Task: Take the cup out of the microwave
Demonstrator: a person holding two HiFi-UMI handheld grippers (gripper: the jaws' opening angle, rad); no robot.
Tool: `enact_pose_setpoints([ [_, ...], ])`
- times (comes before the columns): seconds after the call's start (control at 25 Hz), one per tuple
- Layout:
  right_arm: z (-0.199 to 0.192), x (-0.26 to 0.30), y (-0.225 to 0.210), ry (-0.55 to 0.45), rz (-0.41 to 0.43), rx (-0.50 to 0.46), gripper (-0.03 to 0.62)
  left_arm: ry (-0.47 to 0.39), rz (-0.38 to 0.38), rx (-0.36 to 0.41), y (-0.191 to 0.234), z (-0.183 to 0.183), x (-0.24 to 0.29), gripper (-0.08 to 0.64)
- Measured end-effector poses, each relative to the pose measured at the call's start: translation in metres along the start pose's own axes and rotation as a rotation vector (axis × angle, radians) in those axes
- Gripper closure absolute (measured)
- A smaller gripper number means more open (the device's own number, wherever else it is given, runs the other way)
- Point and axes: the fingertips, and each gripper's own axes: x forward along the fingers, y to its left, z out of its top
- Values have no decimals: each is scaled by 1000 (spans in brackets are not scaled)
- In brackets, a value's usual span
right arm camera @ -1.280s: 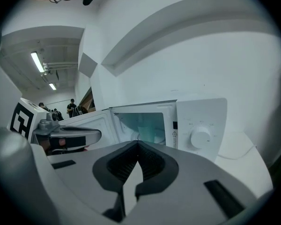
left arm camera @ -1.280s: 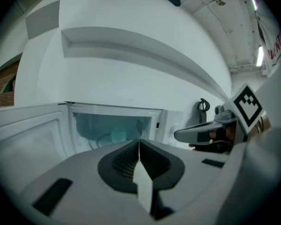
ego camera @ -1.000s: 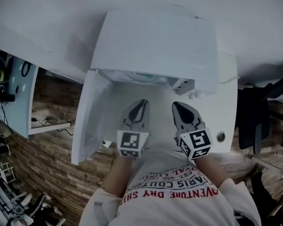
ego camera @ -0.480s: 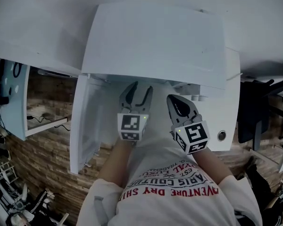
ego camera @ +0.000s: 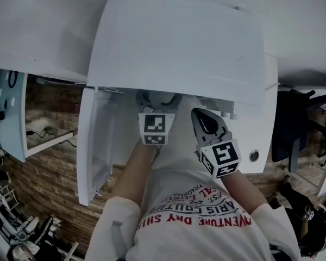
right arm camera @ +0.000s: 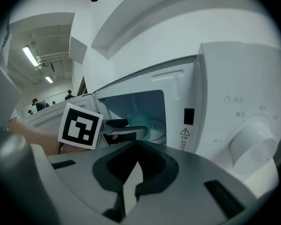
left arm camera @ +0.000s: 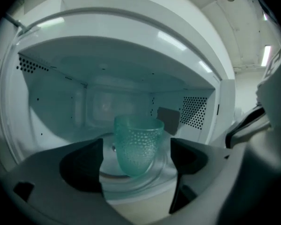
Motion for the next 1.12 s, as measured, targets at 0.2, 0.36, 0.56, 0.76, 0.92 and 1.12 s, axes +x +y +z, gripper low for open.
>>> enact_pose_setpoints([
  [0.2,-2,3,-2,3,0,9,588,15,12,25,2,-1,18,133],
  [0.36,-4,7,-5,8,-4,20,588,38,6,70,2,0,32,133],
  [0.56,-7,6,-4,13,-5,38,588,61,10,98,2,1,39,135],
  [0.76,-10,4,-8,9,-5,52,588,91,2,105,-2,0,43,149],
  [0.92,-8,3,-6,5,-4,49,588,94,1,114,-1,-1,43,175],
  [1.12,-7,-1,-1,-3,-3,45,588,102,-9,129,-3,-2,30,179],
])
